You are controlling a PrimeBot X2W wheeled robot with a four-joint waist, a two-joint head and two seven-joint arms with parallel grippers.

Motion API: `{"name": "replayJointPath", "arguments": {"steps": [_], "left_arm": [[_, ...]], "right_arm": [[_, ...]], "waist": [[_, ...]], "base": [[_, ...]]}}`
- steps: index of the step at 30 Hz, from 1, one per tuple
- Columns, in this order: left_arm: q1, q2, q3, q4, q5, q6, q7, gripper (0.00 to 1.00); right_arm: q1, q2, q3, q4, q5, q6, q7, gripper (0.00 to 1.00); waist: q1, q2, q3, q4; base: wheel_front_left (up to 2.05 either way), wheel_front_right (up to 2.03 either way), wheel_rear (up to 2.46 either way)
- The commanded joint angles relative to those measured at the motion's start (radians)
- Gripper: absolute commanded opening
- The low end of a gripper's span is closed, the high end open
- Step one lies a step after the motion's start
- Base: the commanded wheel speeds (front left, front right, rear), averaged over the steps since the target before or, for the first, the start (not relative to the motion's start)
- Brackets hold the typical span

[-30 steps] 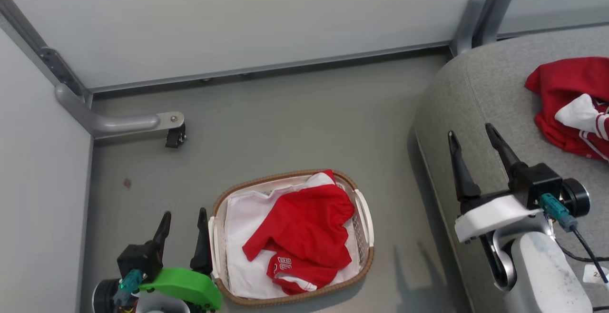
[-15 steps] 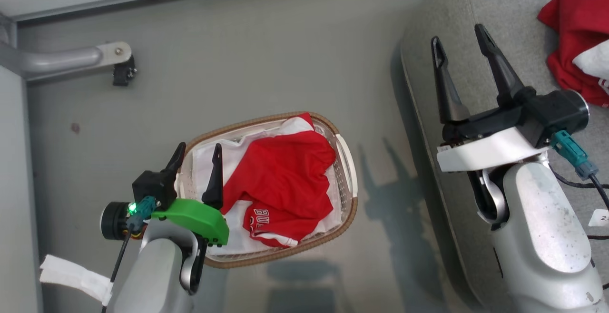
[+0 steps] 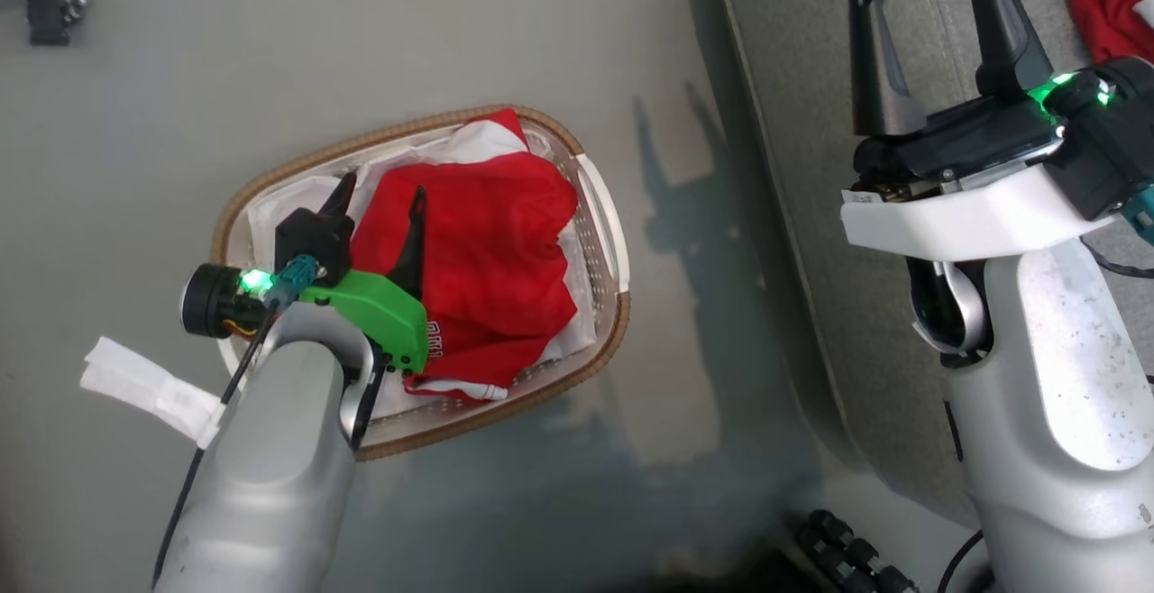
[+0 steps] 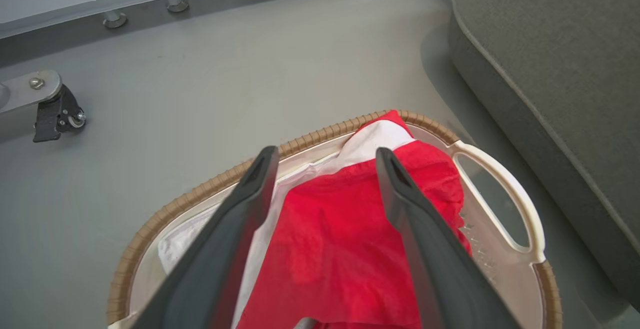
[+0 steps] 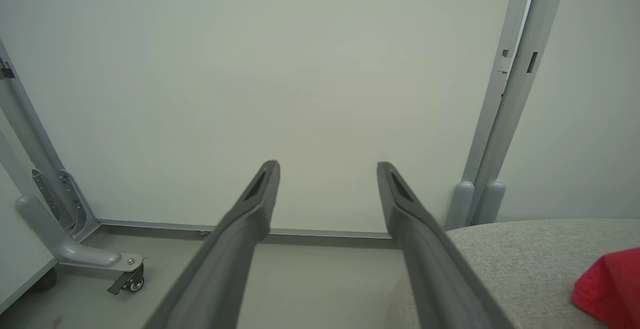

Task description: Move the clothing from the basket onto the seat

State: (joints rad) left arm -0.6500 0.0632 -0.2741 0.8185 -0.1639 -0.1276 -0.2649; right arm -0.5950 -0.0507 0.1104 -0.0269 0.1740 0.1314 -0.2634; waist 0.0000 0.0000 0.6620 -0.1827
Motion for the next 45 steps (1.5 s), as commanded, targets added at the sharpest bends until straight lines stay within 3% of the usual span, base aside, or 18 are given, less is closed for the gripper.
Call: {"name": "replayJointPath", "arguments": {"steps": [1,13,24,25,26,27,37,45], "left_arm": [[-0.038,0.016,-0.009,0.028,0.014,-0.004,0.001,1.00],[-0.194,0.081,-0.112,0.329,0.045,-0.004,0.018,1.00],[-0.241,0.095,-0.129,0.439,0.013,0.000,0.046,1.00],[-0.241,0.094,-0.130,0.442,0.010,-0.001,0.048,0.76],[-0.241,0.094,-0.135,0.443,0.013,-0.001,0.041,0.14],[-0.241,0.093,-0.135,0.444,0.008,-0.002,0.039,0.00],[-0.151,0.051,-0.122,0.435,-0.064,-0.004,0.006,0.00],[-0.021,0.016,-0.128,0.309,-0.138,-0.004,0.000,0.00]], "right_arm": [[-0.022,-0.001,0.002,-0.013,0.010,-0.001,-0.002,1.00],[-0.033,-0.001,0.023,-0.044,0.059,-0.001,-0.002,1.00],[-0.017,-0.002,0.027,-0.045,0.078,-0.001,-0.002,1.00],[-0.019,-0.002,0.027,-0.044,0.079,-0.001,-0.002,1.00],[-0.022,-0.002,0.027,-0.042,0.079,-0.001,-0.002,1.00],[-0.025,-0.002,0.027,-0.039,0.080,-0.001,-0.002,1.00],[0.003,-0.002,0.039,0.026,0.071,-0.001,-0.002,1.00],[0.068,-0.002,0.033,0.089,0.032,-0.001,-0.002,1.00]], "waist": [[0.0000,0.0000,0.109,-0.055],[0.0000,0.0000,0.206,-0.113],[0.0000,0.0000,0.232,-0.132],[0.0000,0.0000,0.232,-0.133],[0.0000,0.0000,0.231,-0.134],[0.0000,0.0000,0.229,-0.135],[0.0000,0.0000,0.099,-0.134],[0.0000,0.0000,-0.068,-0.094]], "base": [[0.00,0.00,0.00],[0.00,0.00,0.00],[0.00,0.00,0.00],[0.00,0.00,0.00],[0.00,0.00,0.00],[0.00,0.00,0.00],[0.00,0.00,0.00],[0.00,0.00,0.00]]}}
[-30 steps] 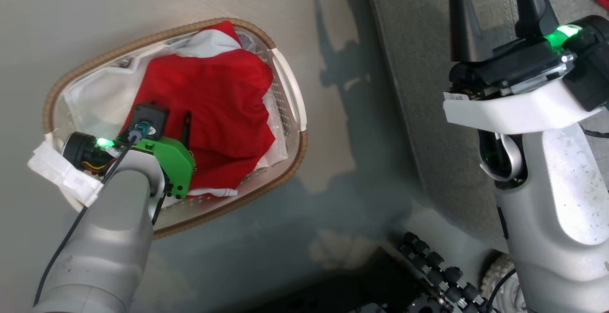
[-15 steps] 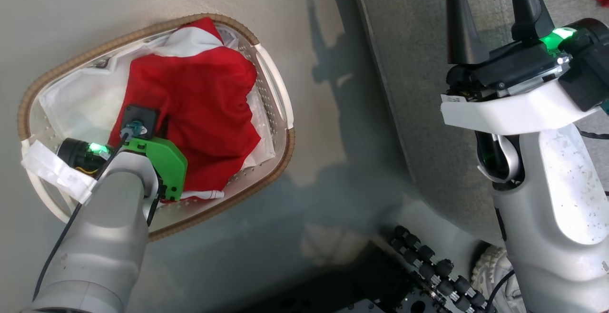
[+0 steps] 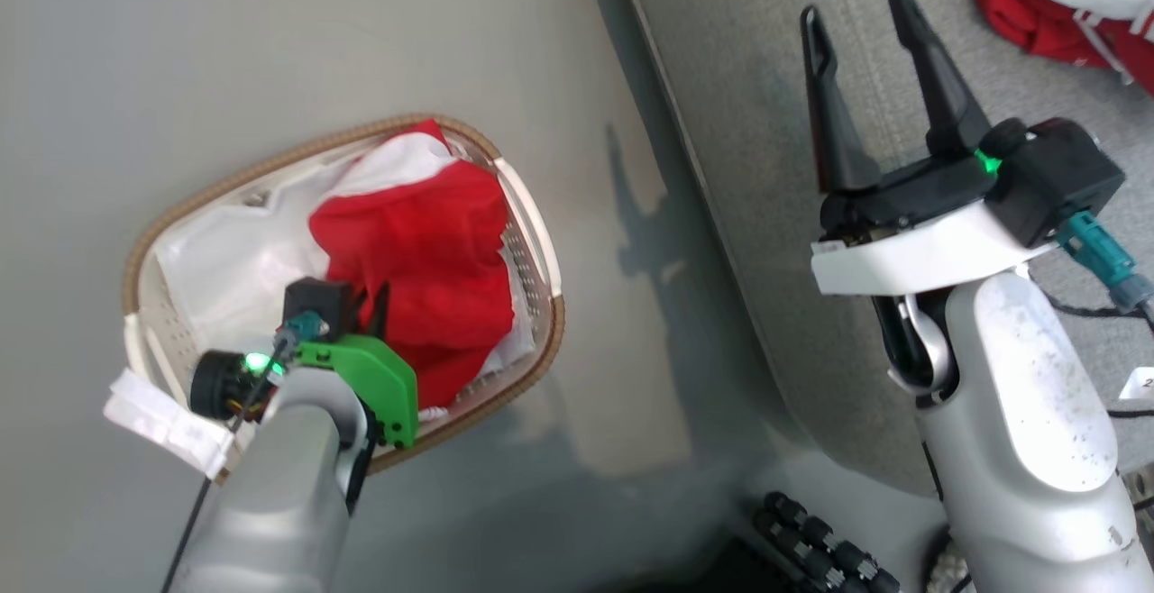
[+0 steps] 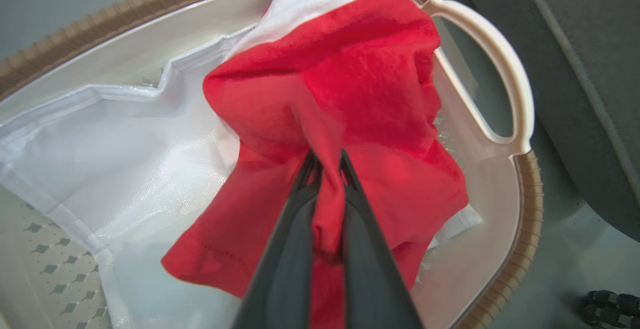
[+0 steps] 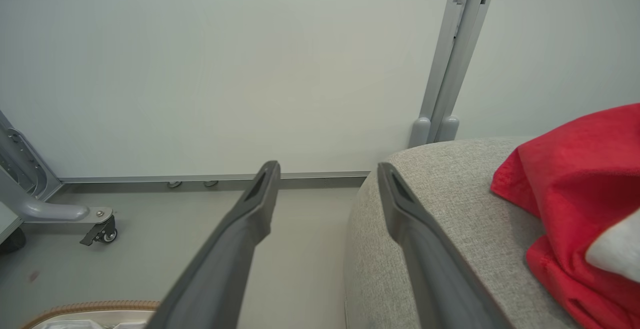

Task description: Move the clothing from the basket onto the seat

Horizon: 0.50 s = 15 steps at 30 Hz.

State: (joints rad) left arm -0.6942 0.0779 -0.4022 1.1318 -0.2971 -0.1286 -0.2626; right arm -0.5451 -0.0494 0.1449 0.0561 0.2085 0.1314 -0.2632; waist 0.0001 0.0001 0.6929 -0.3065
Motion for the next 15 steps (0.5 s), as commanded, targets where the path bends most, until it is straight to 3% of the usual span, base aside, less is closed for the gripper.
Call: {"name": "replayJointPath", "arguments": {"steps": [1,15], "left_arm": [[0.049,-0.004,-0.002,-0.027,-0.015,-0.003,-0.002,0.00],[0.306,-0.023,0.028,-0.367,-0.033,-0.003,-0.002,0.00]], "right_arm": [[0.031,-0.004,-0.001,0.014,-0.011,-0.001,-0.002,1.00],[0.186,-0.004,0.005,0.114,-0.069,-0.001,-0.002,1.00]], "waist": [[-0.0001,-0.0001,-0.126,0.038],[-0.0001,-0.0001,-0.403,0.117]], "base": [[0.00,0.00,0.00],[0.00,0.00,0.00]]}}
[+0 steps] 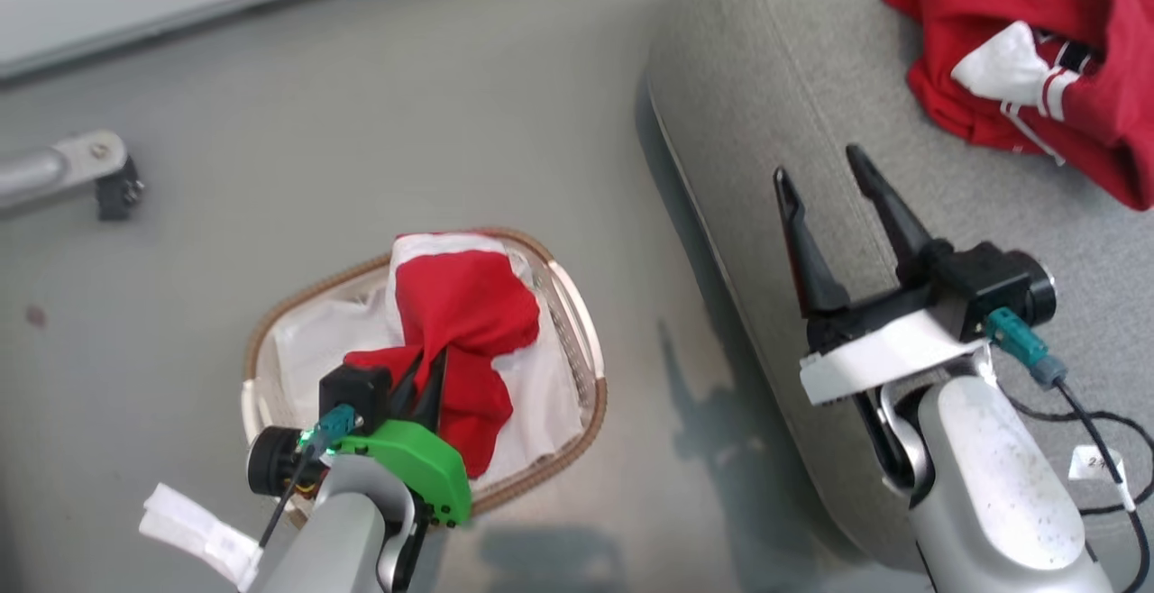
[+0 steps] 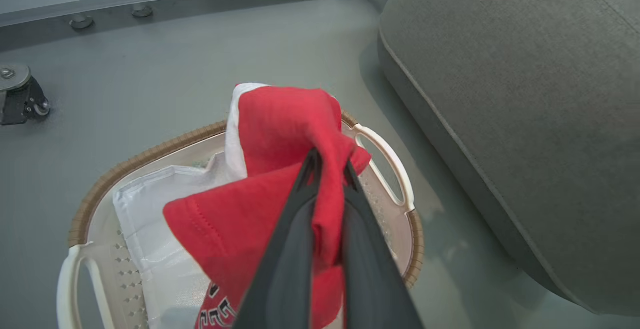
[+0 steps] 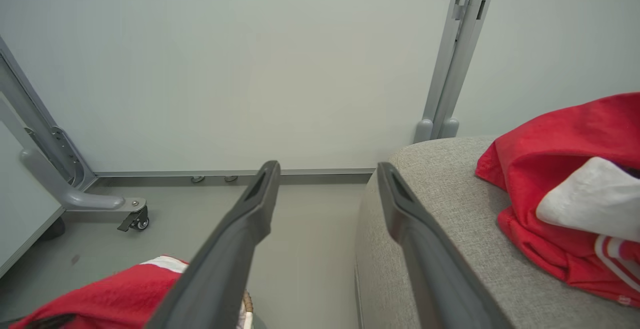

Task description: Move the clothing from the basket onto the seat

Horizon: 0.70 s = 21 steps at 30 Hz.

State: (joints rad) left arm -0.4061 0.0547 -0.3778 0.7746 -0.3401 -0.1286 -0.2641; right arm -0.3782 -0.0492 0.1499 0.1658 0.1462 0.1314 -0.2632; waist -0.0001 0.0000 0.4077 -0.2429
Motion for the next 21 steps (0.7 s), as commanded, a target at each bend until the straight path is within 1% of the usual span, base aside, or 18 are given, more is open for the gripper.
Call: {"name": "replayJointPath", "arguments": {"steps": [1,6,11,17,21], "left_arm": [[0.038,-0.001,0.011,-0.041,0.008,-0.003,0.000,0.00],[0.110,-0.002,0.044,-0.167,0.010,-0.003,0.000,0.00],[0.152,-0.003,0.051,-0.302,-0.024,0.008,0.000,0.00],[0.168,-0.003,0.065,-0.447,-0.036,0.024,0.000,0.00],[0.158,-0.003,0.066,-0.519,-0.039,0.029,0.000,0.00]], "right_arm": [[0.031,-0.004,0.000,0.010,-0.008,-0.001,-0.002,1.00],[0.081,-0.004,-0.003,0.038,-0.019,-0.001,-0.002,1.00],[0.133,-0.004,0.001,0.058,-0.017,-0.001,-0.002,1.00],[0.186,-0.004,0.015,0.077,-0.010,-0.001,-0.002,1.00],[0.218,-0.004,0.020,0.099,-0.017,-0.001,-0.002,1.00]], "waist": [[0.0001,0.0000,-0.136,0.057],[0.0001,0.0000,-0.216,0.077],[0.0001,0.0000,-0.275,0.093],[0.0001,0.0000,-0.326,0.098],[0.0001,0.0000,-0.353,0.103]], "base": [[0.00,0.00,0.00],[0.00,0.00,0.00],[0.00,0.00,0.00],[0.00,0.00,0.00],[0.00,0.00,0.00]]}}
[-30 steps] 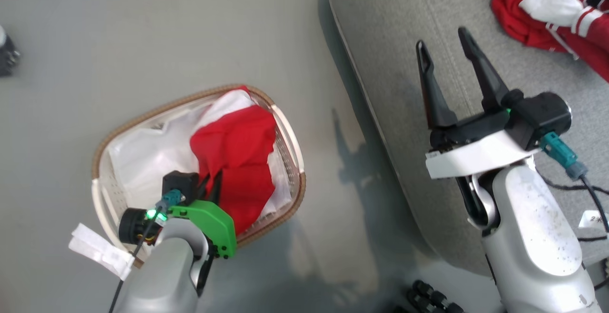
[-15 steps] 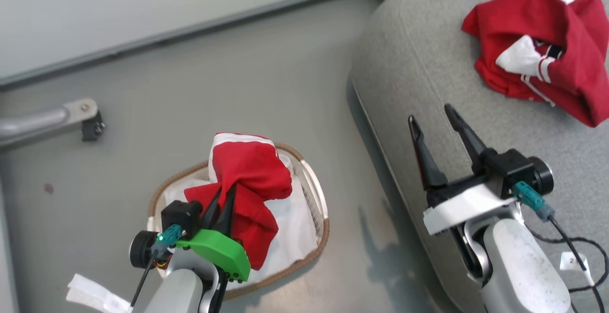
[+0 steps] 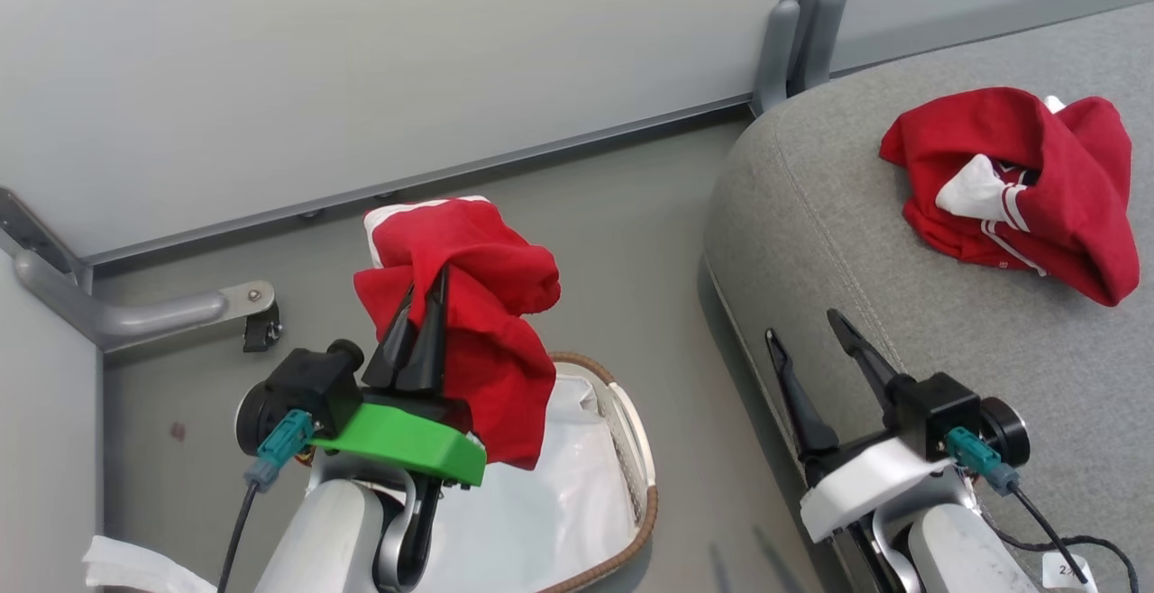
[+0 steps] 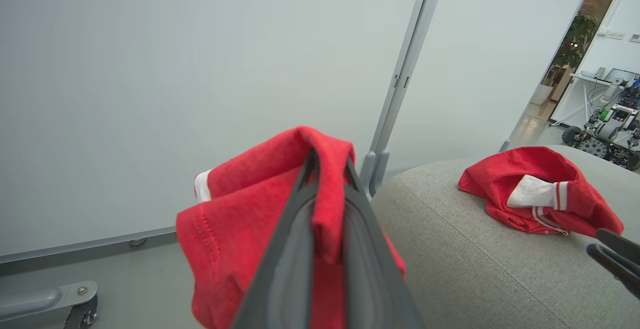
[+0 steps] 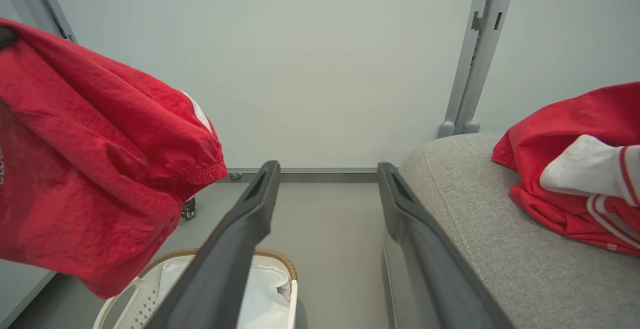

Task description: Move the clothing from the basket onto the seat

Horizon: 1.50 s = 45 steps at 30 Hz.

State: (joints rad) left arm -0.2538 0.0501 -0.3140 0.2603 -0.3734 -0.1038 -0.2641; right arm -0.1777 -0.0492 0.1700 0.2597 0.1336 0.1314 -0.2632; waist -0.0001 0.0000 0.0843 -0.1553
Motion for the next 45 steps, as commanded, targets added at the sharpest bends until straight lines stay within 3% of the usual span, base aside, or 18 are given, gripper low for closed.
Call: {"name": "replayJointPath", "arguments": {"steps": [1,7,12,23,34,35,37,38,45], "left_arm": [[0.004,0.002,0.000,-0.015,-0.007,0.006,0.000,0.00],[-0.008,0.002,-0.024,-0.048,-0.016,0.012,0.000,0.00],[-0.013,0.002,-0.062,-0.053,-0.026,0.016,0.000,0.00],[-0.040,0.002,-0.139,-0.039,-0.052,0.027,0.000,0.00],[-0.089,0.002,-0.248,-0.039,-0.092,0.040,0.000,0.00],[-0.094,0.002,-0.259,-0.039,-0.097,0.041,0.000,0.00],[-0.103,0.002,-0.274,-0.040,-0.102,0.043,0.000,0.00],[-0.106,0.002,-0.281,-0.041,-0.106,0.044,0.000,0.00],[-0.115,0.002,-0.280,-0.039,-0.110,0.053,0.000,0.00]], "right_arm": [[0.026,-0.004,0.000,0.011,-0.007,-0.001,-0.002,1.00],[0.061,-0.004,0.033,0.054,-0.032,-0.001,-0.002,1.00],[0.053,-0.018,0.167,0.115,-0.014,-0.002,-0.002,1.00],[-0.162,-0.011,0.443,0.162,0.060,-0.001,-0.002,1.00],[-0.304,-0.005,0.545,0.263,0.120,-0.001,-0.002,1.00],[-0.308,-0.005,0.557,0.277,0.131,-0.001,-0.002,0.75],[-0.314,-0.005,0.566,0.305,0.153,-0.001,-0.002,0.06],[-0.314,-0.004,0.562,0.317,0.162,-0.001,-0.002,0.00],[-0.264,-0.005,0.523,0.373,0.173,-0.001,-0.002,0.00]], "waist": [[0.0001,0.0000,-0.036,0.018],[0.0001,0.0000,-0.054,0.032],[0.0001,0.0000,-0.059,0.056],[0.0001,0.0000,-0.051,0.119],[0.0001,0.0000,-0.025,0.190],[0.0001,0.0000,-0.022,0.198],[0.0001,0.0000,-0.016,0.210],[0.0001,0.0000,-0.014,0.215],[0.0001,0.0000,0.001,0.224]], "base": [[0.00,0.00,0.00],[0.00,0.00,0.00],[0.00,0.00,0.00],[0.00,0.00,0.00],[0.00,0.00,0.00],[0.00,0.00,0.00],[0.00,0.00,0.00],[0.00,0.00,0.00],[0.00,0.00,0.00]]}}
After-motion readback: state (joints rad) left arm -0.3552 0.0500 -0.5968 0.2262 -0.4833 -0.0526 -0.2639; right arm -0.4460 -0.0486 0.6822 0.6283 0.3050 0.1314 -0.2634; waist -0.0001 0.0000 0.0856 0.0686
